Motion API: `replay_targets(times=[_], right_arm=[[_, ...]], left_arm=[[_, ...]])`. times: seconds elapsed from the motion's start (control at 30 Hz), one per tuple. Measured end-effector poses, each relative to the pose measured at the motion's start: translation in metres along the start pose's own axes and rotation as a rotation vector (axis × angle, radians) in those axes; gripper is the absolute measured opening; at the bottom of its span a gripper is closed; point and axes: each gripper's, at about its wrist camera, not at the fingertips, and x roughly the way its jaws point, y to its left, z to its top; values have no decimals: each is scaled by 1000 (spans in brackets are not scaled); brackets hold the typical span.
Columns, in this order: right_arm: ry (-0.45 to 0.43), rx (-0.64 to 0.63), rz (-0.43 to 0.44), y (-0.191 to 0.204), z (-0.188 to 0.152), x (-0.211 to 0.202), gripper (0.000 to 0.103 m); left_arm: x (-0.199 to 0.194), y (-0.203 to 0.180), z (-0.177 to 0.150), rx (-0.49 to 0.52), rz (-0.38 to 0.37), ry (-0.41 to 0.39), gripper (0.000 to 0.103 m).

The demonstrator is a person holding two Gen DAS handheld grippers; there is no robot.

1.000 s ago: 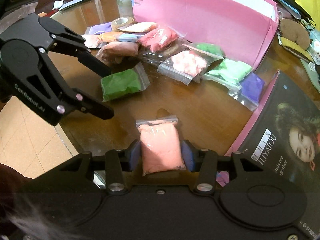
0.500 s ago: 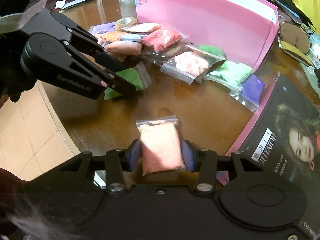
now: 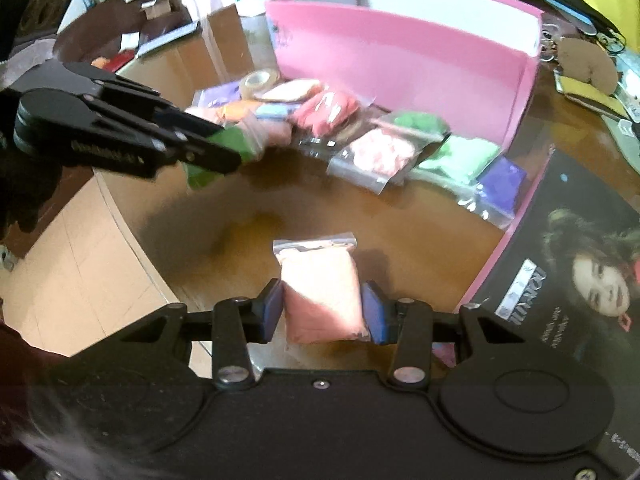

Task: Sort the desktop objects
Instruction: 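Carry the green bag into the pink box while the right gripper lifts the peach bag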

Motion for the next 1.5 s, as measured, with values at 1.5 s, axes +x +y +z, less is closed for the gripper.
replay_targets(times=[1.5], right_arm=[[-181,339,-114,-45,52,-62,43]], left_arm=[[125,86,212,-22,40,8,34]])
